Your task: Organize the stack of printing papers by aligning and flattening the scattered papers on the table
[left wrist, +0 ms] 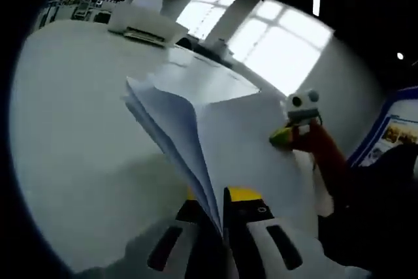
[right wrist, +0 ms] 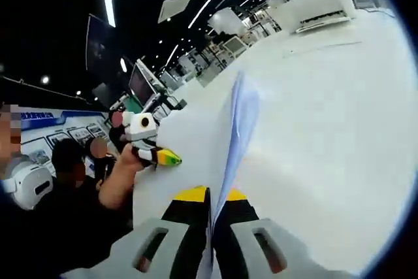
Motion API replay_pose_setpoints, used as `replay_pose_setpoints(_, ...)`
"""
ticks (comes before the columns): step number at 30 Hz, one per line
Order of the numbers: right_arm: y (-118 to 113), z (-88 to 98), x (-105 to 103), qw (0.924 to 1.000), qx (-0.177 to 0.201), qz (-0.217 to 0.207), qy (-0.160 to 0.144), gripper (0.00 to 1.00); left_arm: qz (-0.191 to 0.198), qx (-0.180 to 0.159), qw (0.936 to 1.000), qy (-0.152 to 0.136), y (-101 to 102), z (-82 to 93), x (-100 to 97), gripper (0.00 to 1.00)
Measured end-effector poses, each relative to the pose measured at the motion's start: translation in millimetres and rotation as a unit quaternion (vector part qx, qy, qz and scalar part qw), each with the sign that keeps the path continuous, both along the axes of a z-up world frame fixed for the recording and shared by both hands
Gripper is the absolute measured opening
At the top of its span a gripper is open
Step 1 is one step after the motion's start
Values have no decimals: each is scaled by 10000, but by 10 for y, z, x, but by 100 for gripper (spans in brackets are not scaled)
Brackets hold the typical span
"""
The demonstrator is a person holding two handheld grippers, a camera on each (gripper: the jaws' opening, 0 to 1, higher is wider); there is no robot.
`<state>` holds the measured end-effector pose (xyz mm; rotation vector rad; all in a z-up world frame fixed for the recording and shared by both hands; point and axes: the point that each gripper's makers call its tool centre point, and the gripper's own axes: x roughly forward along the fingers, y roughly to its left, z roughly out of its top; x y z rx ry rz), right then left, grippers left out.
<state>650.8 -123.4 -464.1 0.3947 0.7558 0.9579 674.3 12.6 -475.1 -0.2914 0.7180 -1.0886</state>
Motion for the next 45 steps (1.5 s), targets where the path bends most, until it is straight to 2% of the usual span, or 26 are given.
replay_pose_setpoints(1,-5,-42,3,9999,-109,5,-33,0,-57,77,9999,46,-8,-39,-20,6)
replay_pose_setpoints(2,-35,-104,22,9996,-280,-49,-50,0,-67,-48,9999,-108,-34,10,6,6)
replay_pose_setpoints(4,-41,-152,44,9991,-385,-53,-183,0,-21,-44,10000,59,-11,-1,-3,6)
replay_pose_setpoints(7,-76,-192,115,9973,-537,-121,-491,3,154,-27,9998,-106,13,11,26,6)
replay_pose_setpoints(9,-112,-175,191,9945,-633,-185,-809,7,250,59,9990,-374,44,11,83,6)
replay_pose_setpoints(12,-158,-174,244,9933,-745,-240,-855,10,268,131,9984,-476,42,7,90,6)
replay_pose_setpoints(14,-234,-150,331,9884,-940,-365,-1136,15,266,149,9983,-501,40,2,100,6)
replay_pose_setpoints(16,-379,-153,391,9821,-1254,-579,-1278,21,274,129,9985,-454,53,2,109,6)
replay_pose_setpoints(18,-497,-120,402,9781,-1412,-698,-1362,22,276,115,9987,-420,68,-4,136,6)
replay_pose_setpoints(21,-673,20,462,9627,-1735,-997,-1821,21,271,109,9987,-409,59,-7,123,6)
replay_pose_setpoints(22,-670,110,463,9557,-1814,-1002,-2091,21,281,109,9987,-404,42,-4,97,6)
replay_pose_setpoints(24,-570,201,416,9519,-1808,-859,-2319,22,278,117,9987,-420,31,-5,85,6)
replay_pose_setpoints(25,-426,273,370,9491,-1755,-656,-2531,22,274,116,9987,-418,28,-8,93,6)
replay_pose_setpoints(29,5,349,272,9392,-1807,-7,-2918,27,258,87,9990,-359,4,-6,67,6)
replay_pose_setpoints(33,303,246,281,9365,-1806,335,-2989,28,260,79,9990,-344,-13,-3,39,6)
replay_pose_setpoints(38,278,-22,404,9400,-1907,389,-2801,28,258,68,9991,-326,-17,-1,21,6)
replay_pose_setpoints(40,261,-84,401,9434,-1872,394,-2709,28,258,63,9991,-318,-19,1,7,6)
replay_pose_setpoints(43,211,-187,389,9428,-2006,436,-2628,28,254,53,9992,-301,9,-5,63,6)
replay_pose_setpoints(45,200,-199,370,9464,-1896,409,-2584,28,254,45,9992,-293,16,-5,72,6)
